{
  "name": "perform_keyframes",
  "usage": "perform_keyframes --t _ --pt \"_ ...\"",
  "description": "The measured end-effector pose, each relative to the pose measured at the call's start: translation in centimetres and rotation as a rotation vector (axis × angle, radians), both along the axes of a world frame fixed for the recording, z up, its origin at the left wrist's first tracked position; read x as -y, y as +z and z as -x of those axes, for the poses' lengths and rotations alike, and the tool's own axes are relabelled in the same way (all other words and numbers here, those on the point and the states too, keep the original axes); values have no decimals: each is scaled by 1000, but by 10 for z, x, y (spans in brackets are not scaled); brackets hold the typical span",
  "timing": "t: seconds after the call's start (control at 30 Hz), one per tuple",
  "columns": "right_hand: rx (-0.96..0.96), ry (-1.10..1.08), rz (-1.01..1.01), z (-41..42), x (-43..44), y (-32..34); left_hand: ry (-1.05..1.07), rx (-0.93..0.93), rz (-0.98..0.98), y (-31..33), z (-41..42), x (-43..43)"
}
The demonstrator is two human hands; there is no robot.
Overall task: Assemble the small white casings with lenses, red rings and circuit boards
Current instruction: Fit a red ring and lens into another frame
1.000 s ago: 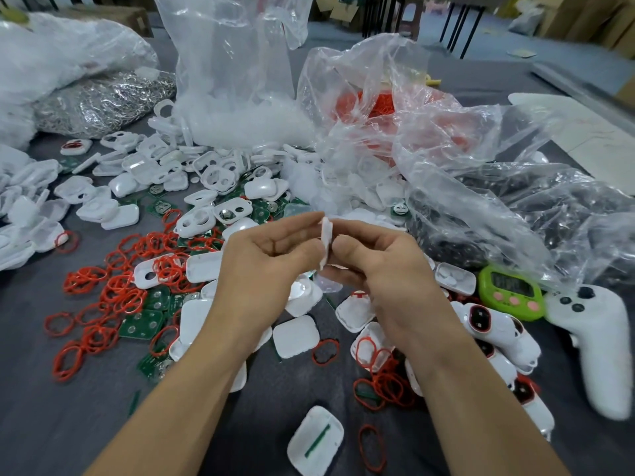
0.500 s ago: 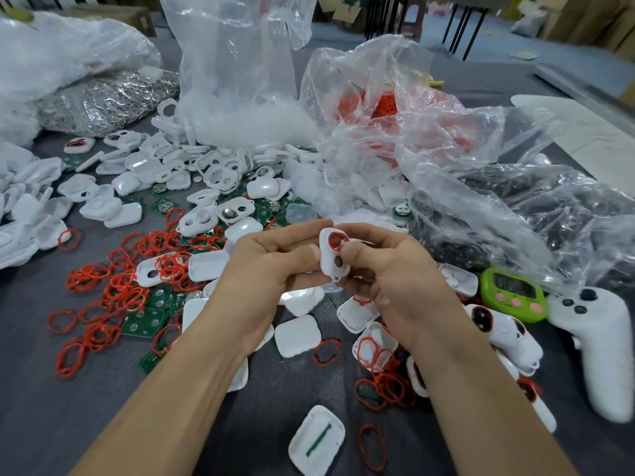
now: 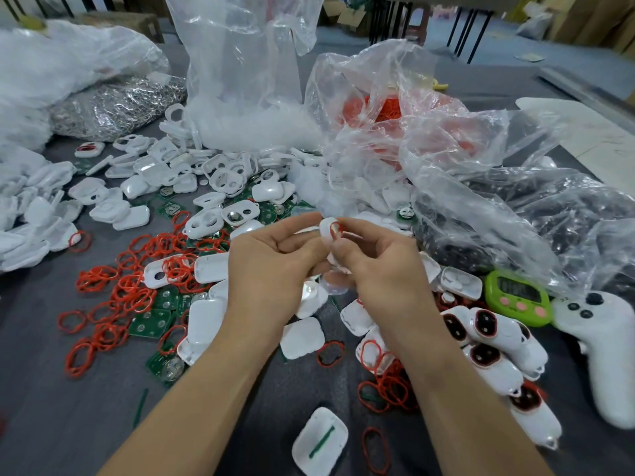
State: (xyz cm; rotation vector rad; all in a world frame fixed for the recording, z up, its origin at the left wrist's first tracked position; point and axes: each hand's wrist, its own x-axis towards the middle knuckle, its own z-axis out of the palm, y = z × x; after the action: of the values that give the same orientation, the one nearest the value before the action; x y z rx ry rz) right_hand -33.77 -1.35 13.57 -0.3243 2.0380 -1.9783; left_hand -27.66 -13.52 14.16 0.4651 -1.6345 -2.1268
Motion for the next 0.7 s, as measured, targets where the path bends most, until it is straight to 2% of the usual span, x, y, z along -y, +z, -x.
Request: perform_keyframes --t 0.07,0.17,0.27,0.33,0.47,0.53,0.63,0.7 --pt "120 101 93 0 1 1 5 -21 136 -1 1 2" --pt "288 202 231 3 -5 9 -41 -66 219 0 -3 6" --pt "418 236 356 4 -10 16 104 -43 381 0 -6 9" --pt "458 232 392 4 -12 17 108 7 417 1 -7 9" --pt "482 185 435 5 -12 18 -98 -26 193 1 -5 4" --pt "475 172 423 4 -9 17 -127 -19 131 1 -5 3" --pt "359 81 291 2 -3 10 -56 21 83 0 -3 4" --pt "205 26 138 2 -3 7 -20 52 93 -1 -2 3"
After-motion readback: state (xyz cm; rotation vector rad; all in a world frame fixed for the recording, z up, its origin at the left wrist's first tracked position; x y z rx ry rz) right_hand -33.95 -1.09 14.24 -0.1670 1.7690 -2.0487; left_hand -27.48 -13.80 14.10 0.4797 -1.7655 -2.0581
